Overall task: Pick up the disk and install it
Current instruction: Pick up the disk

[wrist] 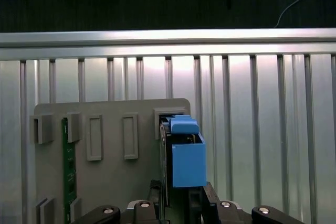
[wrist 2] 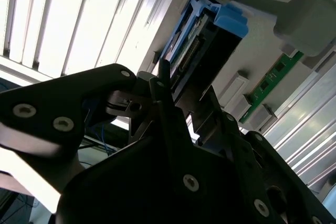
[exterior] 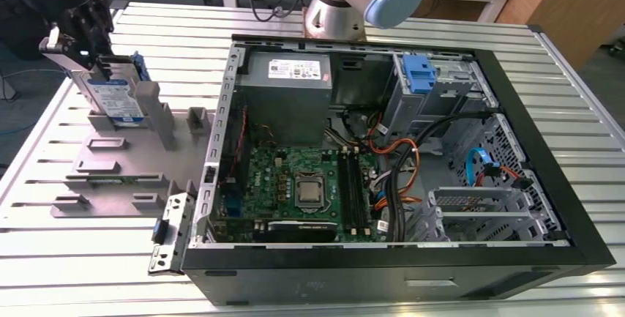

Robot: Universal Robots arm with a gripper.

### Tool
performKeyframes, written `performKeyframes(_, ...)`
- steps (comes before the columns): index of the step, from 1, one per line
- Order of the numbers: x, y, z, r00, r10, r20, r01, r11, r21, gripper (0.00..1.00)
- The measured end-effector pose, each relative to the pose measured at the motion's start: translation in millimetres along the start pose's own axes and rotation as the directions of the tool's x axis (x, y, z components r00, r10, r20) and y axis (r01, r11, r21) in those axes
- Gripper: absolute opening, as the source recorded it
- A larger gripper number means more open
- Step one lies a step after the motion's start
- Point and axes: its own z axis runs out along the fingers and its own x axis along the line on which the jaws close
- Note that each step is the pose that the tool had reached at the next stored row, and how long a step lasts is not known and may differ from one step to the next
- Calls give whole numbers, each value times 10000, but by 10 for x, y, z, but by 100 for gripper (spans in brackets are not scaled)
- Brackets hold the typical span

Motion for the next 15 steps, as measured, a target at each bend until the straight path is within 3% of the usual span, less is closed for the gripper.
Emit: performKeyframes(15,-7,-3,1,10000,1,0,-1,10000,0,42)
